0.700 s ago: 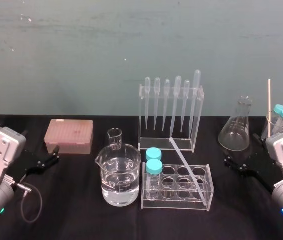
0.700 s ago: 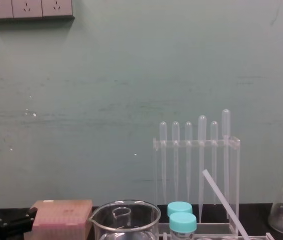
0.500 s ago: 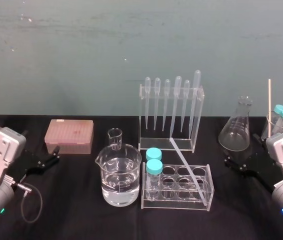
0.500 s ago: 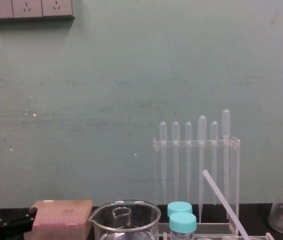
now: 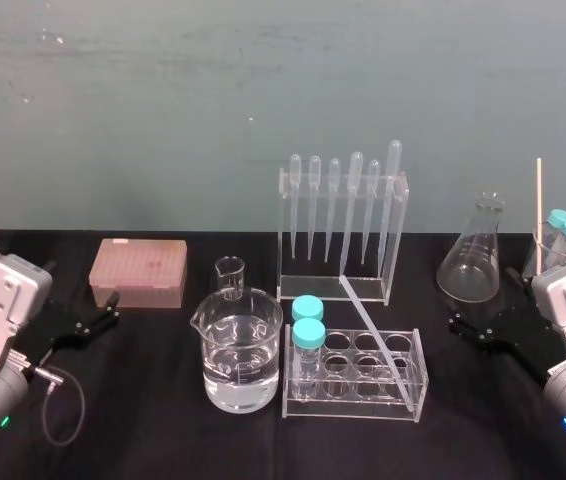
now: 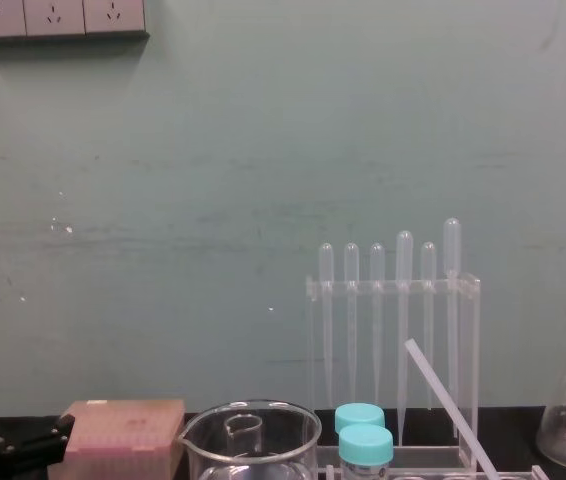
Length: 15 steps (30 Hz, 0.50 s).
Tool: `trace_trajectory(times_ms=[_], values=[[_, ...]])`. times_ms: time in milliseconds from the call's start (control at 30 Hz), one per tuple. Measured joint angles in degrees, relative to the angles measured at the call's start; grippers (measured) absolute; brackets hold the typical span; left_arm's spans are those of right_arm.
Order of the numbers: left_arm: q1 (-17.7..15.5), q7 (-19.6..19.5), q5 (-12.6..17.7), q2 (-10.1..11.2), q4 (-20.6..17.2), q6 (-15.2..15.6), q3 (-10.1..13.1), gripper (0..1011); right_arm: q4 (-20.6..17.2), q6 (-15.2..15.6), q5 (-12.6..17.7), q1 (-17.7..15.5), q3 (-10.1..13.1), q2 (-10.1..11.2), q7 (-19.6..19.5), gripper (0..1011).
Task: Pick up the stirring rod with one hand, then place it down.
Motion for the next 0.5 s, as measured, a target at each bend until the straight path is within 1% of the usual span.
trace_trajectory(times_ms=[500], values=[[0.0, 0.0, 0.0, 0.0, 0.0, 0.0, 0.0, 1000, 0.0, 0.0, 0.0, 0.0, 0.0, 0.0, 0.0, 1003]])
